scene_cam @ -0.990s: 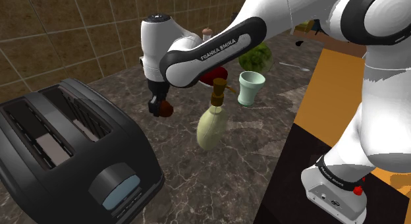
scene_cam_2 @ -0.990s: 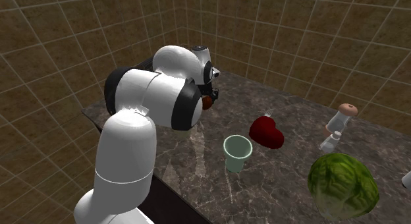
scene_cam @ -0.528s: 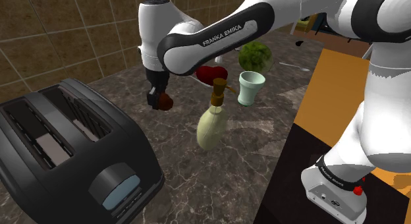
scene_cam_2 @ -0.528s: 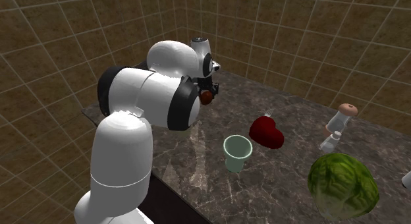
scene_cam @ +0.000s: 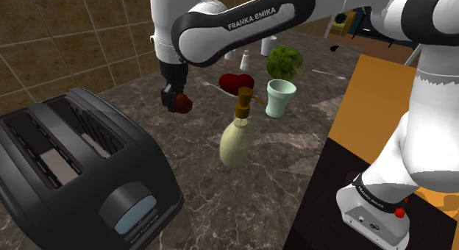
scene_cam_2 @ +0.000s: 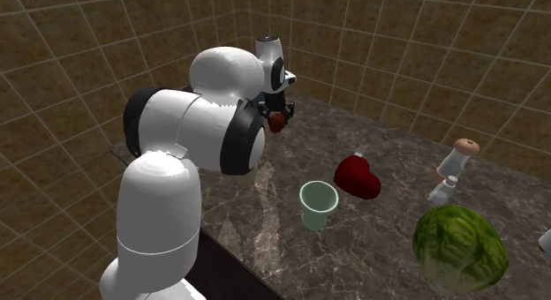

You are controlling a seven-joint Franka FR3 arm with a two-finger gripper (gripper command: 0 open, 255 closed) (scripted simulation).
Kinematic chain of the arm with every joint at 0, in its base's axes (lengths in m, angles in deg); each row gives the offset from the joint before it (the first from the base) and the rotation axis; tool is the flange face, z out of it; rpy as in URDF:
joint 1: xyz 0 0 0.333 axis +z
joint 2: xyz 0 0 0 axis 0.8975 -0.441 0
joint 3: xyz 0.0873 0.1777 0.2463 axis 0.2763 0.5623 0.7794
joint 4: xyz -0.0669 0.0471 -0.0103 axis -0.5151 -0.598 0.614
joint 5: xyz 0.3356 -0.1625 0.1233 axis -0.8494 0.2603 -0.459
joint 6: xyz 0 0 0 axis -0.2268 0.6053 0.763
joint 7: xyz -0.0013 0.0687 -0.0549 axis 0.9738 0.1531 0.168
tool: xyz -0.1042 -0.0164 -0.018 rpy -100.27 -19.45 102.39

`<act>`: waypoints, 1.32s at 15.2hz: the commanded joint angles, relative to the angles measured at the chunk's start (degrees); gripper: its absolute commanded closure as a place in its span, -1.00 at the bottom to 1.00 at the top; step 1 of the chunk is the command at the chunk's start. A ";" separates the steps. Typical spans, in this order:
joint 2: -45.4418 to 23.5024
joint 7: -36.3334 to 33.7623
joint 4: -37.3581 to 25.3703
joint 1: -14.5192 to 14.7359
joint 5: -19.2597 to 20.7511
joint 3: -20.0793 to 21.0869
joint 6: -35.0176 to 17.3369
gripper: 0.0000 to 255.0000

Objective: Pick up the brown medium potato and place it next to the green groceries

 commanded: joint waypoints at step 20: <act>2.05 2.04 -13.23 0.58 -1.61 0.79 15.05 1.00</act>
